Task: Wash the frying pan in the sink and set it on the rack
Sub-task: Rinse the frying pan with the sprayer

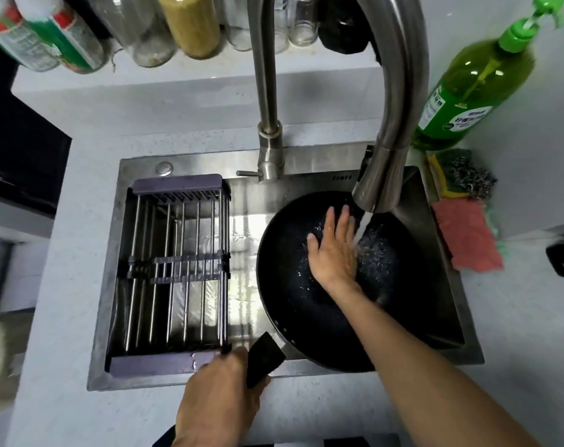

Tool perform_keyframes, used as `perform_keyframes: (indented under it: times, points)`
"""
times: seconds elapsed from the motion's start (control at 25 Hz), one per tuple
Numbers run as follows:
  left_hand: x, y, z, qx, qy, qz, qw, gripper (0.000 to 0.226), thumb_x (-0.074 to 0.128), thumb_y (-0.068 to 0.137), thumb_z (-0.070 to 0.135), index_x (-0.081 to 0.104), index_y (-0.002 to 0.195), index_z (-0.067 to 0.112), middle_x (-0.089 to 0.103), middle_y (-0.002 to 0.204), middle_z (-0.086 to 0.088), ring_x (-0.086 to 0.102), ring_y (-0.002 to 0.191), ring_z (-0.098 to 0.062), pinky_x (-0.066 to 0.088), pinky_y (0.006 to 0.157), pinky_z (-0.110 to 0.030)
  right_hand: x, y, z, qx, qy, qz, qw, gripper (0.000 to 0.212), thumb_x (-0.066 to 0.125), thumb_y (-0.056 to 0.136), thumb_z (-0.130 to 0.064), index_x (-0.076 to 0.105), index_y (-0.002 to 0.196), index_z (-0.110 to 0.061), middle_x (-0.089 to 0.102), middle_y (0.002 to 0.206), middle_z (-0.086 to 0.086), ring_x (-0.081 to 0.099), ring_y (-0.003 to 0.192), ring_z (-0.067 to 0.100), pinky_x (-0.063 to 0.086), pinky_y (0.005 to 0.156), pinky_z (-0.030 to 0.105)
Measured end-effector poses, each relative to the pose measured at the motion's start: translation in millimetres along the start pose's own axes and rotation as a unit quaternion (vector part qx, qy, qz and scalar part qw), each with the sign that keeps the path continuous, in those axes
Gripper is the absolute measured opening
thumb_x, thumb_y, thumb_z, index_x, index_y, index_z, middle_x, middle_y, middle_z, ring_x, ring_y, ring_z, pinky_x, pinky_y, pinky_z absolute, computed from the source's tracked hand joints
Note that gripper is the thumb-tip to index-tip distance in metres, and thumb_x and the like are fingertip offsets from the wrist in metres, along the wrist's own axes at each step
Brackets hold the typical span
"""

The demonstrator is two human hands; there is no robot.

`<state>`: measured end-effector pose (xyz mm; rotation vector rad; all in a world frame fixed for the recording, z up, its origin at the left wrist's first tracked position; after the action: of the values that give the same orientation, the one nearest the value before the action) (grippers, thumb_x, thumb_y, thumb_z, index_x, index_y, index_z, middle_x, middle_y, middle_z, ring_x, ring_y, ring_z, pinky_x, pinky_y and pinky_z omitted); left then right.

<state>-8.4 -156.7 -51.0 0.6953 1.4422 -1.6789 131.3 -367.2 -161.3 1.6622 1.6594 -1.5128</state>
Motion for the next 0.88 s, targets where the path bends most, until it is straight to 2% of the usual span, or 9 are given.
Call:
perform_keyframes:
  times: [0.08, 0.16, 0.28, 0.36, 0.44, 0.52, 0.68, 0.8, 0.88]
  points:
    - [-1, 0, 3, 0.001, 0.002, 0.006, 1.000, 0.042, 0.057, 0.079, 0.066, 0.057, 0.103, 0.031, 0.069, 0.095, 0.002, 0.067, 0.091, -0.019, 0.050, 0.073, -0.031, 7, -10, -38, -0.044, 0.092, -0.054, 0.993, 0.075, 0.036, 0.104, -0.042, -0.011, 0.158, -0.019, -0.027, 0.163, 0.004, -0.021, 0.151, 0.024, -0.004, 0.124, 0.049]
    - [-8, 5, 1, -0.002, -0.007, 0.004, 1.000, 0.043, 0.061, 0.078, 0.065, 0.061, 0.099, 0.028, 0.071, 0.092, -0.001, 0.068, 0.089, -0.021, 0.051, 0.072, -0.032, 27, -48, -44, -0.187, 0.095, -0.232, 0.950, 0.068, 0.035, 0.106, -0.035, -0.008, 0.159, -0.027, -0.026, 0.162, -0.008, -0.023, 0.147, 0.011, -0.010, 0.123, 0.041]
    - [-14, 12, -12, -0.019, -0.037, -0.011, 0.999, 0.037, 0.067, 0.078, 0.057, 0.065, 0.093, 0.023, 0.071, 0.086, -0.001, 0.068, 0.085, -0.023, 0.051, 0.066, -0.032, 13, -75, 40, -0.237, -0.078, -0.428, 0.869, 0.061, 0.036, 0.106, -0.035, 0.007, 0.159, -0.034, -0.014, 0.164, -0.016, -0.015, 0.150, 0.006, -0.007, 0.120, 0.030]
    - [-13, 9, -15, -0.011, -0.013, -0.010, 1.000, 0.033, 0.067, 0.079, 0.055, 0.064, 0.094, 0.026, 0.070, 0.084, 0.001, 0.068, 0.083, -0.021, 0.049, 0.064, -0.031, -15, -43, 85, -0.112, -0.225, -0.342, 0.906, 0.067, 0.037, 0.105, -0.039, 0.001, 0.160, -0.025, -0.019, 0.165, -0.006, -0.015, 0.152, 0.017, -0.001, 0.123, 0.035]
    - [-7, 3, -10, 0.004, 0.016, -0.002, 1.000, 0.037, 0.064, 0.079, 0.060, 0.062, 0.095, 0.028, 0.071, 0.087, 0.002, 0.068, 0.084, -0.020, 0.047, 0.064, -0.030, -22, -14, 66, -0.046, -0.211, -0.216, 0.952, 0.071, 0.035, 0.106, -0.040, -0.006, 0.159, -0.018, -0.021, 0.165, 0.004, -0.015, 0.152, 0.025, 0.001, 0.125, 0.041]
    - [-3, 2, -4, 0.003, 0.005, -0.001, 1.000, 0.040, 0.062, 0.077, 0.065, 0.062, 0.094, 0.028, 0.072, 0.087, 0.002, 0.068, 0.084, -0.019, 0.048, 0.066, -0.030, 6, -19, 8, -0.074, -0.092, -0.233, 0.965, 0.072, 0.034, 0.105, -0.043, -0.009, 0.159, -0.022, -0.022, 0.165, 0.004, -0.015, 0.152, 0.029, -0.002, 0.124, 0.043]
    - [-6, 9, -12, -0.018, -0.053, -0.036, 0.998, 0.027, 0.069, 0.076, 0.057, 0.057, 0.076, 0.033, 0.066, 0.070, 0.007, 0.067, 0.075, -0.017, 0.044, 0.055, -0.028, 36, -78, 28, -0.232, -0.116, -0.420, 0.870, 0.067, 0.038, 0.103, -0.039, -0.003, 0.157, -0.041, -0.026, 0.154, -0.024, -0.018, 0.151, 0.018, -0.006, 0.119, 0.038]
    - [-2, 0, -11, -0.030, -0.047, -0.021, 0.998, 0.037, 0.065, 0.075, 0.064, 0.061, 0.089, 0.031, 0.069, 0.081, 0.005, 0.068, 0.083, -0.018, 0.050, 0.064, -0.029, -6, -34, 73, -0.098, -0.228, -0.300, 0.921, 0.076, 0.047, 0.099, -0.031, 0.000, 0.159, -0.032, -0.022, 0.164, -0.009, -0.013, 0.152, 0.022, 0.006, 0.124, 0.043]
    - [3, -6, -6, -0.025, -0.023, -0.009, 0.999, 0.043, 0.063, 0.074, 0.067, 0.060, 0.097, 0.030, 0.070, 0.092, 0.003, 0.067, 0.091, -0.019, 0.051, 0.071, -0.030, -19, -6, 43, -0.038, -0.191, -0.200, 0.960, 0.078, 0.047, 0.100, -0.029, -0.004, 0.159, -0.022, -0.022, 0.165, 0.002, -0.011, 0.153, 0.027, 0.006, 0.124, 0.046]
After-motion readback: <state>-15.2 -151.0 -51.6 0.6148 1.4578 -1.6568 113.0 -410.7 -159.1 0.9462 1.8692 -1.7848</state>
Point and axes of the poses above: each hand's wrist, its own y-axis towards the middle knuckle, its own x-axis out of the palm, z = x × y, the point moved 4 cm from there along y, towards the middle knuckle
